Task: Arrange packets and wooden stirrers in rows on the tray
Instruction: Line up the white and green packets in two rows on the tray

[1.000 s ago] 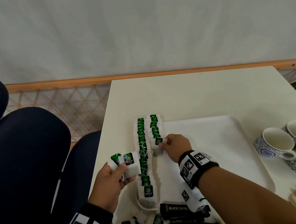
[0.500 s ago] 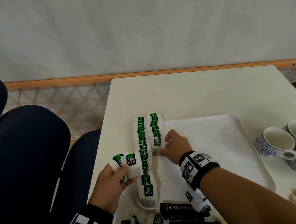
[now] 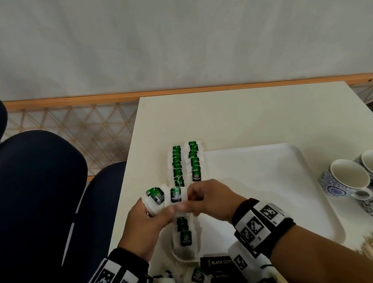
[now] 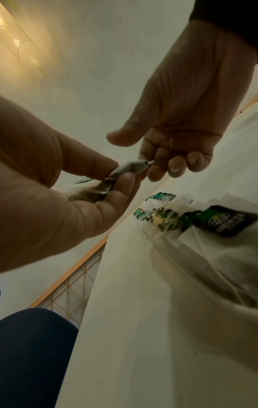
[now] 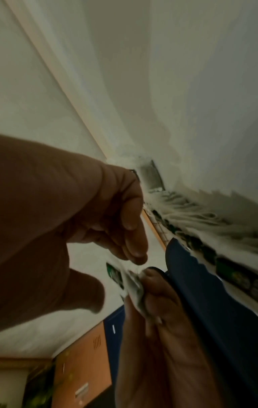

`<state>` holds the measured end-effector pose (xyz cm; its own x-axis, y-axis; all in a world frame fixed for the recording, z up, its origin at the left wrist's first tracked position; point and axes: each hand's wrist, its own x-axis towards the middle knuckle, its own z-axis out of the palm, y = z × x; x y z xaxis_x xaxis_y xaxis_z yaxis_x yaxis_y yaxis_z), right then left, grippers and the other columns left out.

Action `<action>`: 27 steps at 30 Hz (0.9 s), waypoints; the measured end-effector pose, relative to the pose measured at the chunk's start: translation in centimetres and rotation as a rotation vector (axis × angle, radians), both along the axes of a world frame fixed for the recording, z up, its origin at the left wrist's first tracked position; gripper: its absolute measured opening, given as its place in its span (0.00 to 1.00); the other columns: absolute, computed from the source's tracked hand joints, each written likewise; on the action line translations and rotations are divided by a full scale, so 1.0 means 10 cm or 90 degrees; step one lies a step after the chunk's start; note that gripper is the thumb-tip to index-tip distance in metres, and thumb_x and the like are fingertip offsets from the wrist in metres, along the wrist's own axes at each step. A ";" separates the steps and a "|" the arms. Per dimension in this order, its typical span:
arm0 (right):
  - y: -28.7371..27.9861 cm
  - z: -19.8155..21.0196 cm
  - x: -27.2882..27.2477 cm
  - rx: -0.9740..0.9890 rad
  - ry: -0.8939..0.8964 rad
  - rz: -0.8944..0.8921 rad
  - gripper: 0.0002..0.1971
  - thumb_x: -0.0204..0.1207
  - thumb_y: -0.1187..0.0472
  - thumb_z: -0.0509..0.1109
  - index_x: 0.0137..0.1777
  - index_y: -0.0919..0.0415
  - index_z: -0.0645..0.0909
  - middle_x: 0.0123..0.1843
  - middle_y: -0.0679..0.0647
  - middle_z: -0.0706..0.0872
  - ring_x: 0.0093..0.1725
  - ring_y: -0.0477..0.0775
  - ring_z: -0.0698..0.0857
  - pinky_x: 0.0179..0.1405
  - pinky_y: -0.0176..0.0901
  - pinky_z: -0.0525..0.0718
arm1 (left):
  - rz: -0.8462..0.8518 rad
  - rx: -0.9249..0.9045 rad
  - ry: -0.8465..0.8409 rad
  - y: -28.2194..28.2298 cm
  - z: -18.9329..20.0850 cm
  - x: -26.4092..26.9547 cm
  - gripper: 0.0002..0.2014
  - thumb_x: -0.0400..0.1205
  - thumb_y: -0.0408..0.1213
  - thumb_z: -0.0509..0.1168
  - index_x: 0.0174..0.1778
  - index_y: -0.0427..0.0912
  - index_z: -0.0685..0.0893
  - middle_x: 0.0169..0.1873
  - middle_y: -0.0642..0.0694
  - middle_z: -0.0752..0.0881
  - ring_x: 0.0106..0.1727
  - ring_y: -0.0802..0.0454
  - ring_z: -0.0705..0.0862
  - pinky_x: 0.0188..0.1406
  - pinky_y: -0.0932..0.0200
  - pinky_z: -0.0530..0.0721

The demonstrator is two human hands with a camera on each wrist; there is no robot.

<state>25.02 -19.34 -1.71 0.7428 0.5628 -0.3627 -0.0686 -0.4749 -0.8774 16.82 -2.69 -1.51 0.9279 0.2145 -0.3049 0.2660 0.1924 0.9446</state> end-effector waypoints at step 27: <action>-0.06 -0.39 0.39 -0.300 -0.121 -0.149 0.18 0.73 0.45 0.75 0.37 0.53 0.71 0.38 0.49 0.79 0.41 0.52 0.78 0.31 0.39 0.72 | 0.035 -0.067 0.055 0.06 -0.12 -0.03 0.13 0.82 0.21 0.61 0.56 0.41 0.83 0.53 0.41 0.90 0.54 0.40 0.89 0.48 0.57 0.90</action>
